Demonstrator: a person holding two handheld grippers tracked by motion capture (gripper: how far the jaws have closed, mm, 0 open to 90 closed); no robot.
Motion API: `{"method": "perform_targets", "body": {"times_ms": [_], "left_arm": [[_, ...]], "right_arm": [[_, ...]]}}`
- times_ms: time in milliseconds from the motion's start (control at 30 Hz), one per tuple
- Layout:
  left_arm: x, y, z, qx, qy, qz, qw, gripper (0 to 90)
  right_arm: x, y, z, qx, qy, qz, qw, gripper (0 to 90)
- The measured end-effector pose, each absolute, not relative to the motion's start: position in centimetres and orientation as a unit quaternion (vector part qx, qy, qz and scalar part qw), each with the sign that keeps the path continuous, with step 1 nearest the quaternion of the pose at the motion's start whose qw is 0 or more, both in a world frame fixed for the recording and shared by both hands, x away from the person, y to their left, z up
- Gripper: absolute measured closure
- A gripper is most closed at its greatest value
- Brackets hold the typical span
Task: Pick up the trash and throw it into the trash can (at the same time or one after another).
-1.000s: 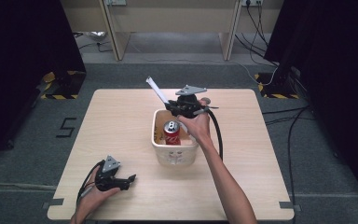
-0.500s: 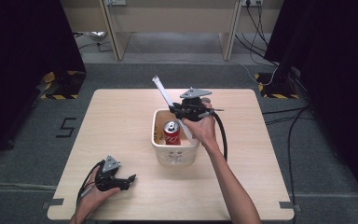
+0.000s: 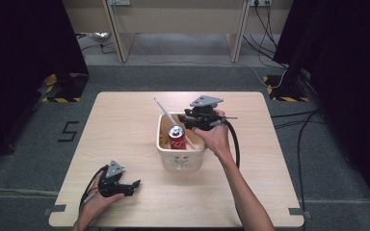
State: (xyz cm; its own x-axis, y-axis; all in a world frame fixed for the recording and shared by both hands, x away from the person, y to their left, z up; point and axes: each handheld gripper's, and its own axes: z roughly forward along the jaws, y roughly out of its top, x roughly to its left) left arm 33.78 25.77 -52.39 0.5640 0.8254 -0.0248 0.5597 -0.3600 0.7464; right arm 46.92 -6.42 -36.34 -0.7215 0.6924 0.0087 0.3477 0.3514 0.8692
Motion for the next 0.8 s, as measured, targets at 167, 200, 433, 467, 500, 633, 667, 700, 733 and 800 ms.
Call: {"method": "perform_targets", "body": {"times_ms": [167, 200, 433, 467, 500, 633, 667, 700, 733, 800], "left_arm": [[33.8, 25.8, -52.4, 0.804, 0.431, 0.181, 0.367, 13.8], [33.8, 25.8, -52.4, 0.804, 0.431, 0.181, 0.367, 13.8], [33.8, 25.8, -52.4, 0.804, 0.431, 0.181, 0.367, 13.8], [33.8, 25.8, -52.4, 0.804, 0.431, 0.181, 0.367, 13.8], [33.8, 25.8, -52.4, 0.804, 0.431, 0.181, 0.367, 13.8], [33.8, 25.8, -52.4, 0.804, 0.431, 0.181, 0.367, 13.8], [33.8, 25.8, -52.4, 0.804, 0.431, 0.181, 0.367, 13.8], [33.8, 25.8, -52.4, 0.804, 0.431, 0.181, 0.367, 13.8], [33.8, 25.8, -52.4, 0.804, 0.431, 0.181, 0.367, 13.8], [33.8, 25.8, -52.4, 0.804, 0.431, 0.181, 0.367, 13.8]], "right_arm": [[46.7, -6.9, -36.0, 0.327, 0.799, 0.469, 0.183, 58.8], [46.7, -7.1, -36.0, 0.328, 0.799, 0.469, 0.184, 58.3], [46.5, -8.5, -35.6, 0.337, 0.794, 0.469, 0.189, 55.0], [46.5, -8.7, -35.6, 0.338, 0.795, 0.466, 0.19, 54.4], [46.5, -9.0, -35.6, 0.34, 0.795, 0.464, 0.192, 53.8], [46.4, -9.9, -35.8, 0.351, 0.792, 0.461, 0.192, 49.0], [46.4, -10.1, -35.8, 0.354, 0.792, 0.459, 0.192, 46.9], [46.4, -10.4, -35.9, 0.356, 0.792, 0.458, 0.191, 45.2], [46.4, -10.6, -36.0, 0.359, 0.793, 0.455, 0.189, 43.6], [46.5, -10.9, -36.1, 0.363, 0.793, 0.451, 0.19, 39.8]]}}
